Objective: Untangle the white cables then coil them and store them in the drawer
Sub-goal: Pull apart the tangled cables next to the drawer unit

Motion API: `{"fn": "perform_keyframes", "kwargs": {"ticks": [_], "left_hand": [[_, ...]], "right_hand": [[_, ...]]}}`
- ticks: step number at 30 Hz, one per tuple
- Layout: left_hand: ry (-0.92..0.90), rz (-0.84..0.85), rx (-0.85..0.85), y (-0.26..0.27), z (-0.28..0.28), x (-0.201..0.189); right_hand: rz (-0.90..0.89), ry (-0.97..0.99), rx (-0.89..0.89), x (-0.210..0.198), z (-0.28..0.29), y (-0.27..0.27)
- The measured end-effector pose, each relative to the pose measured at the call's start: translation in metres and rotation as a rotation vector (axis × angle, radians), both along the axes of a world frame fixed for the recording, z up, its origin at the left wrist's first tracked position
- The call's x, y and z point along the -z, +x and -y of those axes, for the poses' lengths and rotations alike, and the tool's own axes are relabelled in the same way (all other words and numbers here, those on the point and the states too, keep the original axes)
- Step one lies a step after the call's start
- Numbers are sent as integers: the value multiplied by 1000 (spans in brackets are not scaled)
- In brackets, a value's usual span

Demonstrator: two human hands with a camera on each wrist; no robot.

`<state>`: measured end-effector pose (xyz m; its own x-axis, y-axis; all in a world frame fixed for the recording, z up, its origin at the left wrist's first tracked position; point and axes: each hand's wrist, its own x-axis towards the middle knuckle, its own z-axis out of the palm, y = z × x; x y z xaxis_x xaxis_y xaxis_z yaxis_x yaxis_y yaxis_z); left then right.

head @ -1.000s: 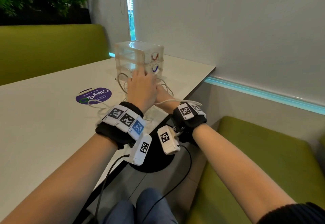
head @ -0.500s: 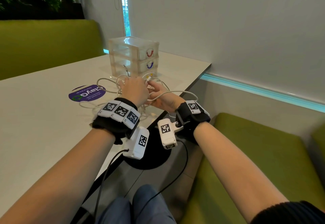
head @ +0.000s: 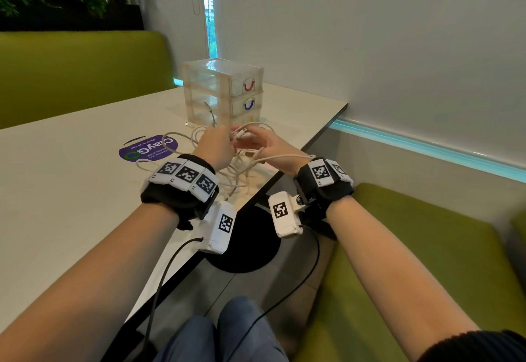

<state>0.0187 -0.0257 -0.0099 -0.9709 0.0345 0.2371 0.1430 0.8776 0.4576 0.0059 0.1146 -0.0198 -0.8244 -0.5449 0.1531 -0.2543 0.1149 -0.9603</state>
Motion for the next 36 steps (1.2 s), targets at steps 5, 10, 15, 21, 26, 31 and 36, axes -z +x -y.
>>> {"fn": "perform_keyframes", "kwargs": {"ticks": [5,10,15,21,26,31,36], "left_hand": [[35,42,30,6,2,-1],[-61,107,90,8,2,-2],[-194,211,69,4,4,5],[-216,363,49,0,11,7],[-281,403,35,1,3,1],[-303,378,34,1,6,4],[-297,391,45,-2,7,5]], "right_hand": [[163,-118,-113,-4,-11,-2],[200,-126,-14,-5,-16,-3],[-180,-190,451,-6,-11,-8],[-386,-396,739,-23,-19,-9],[-459,286,622,-5,-4,-8],[-424,789,405,16,5,-9],[-427,613,503,7,7,-11]]}}
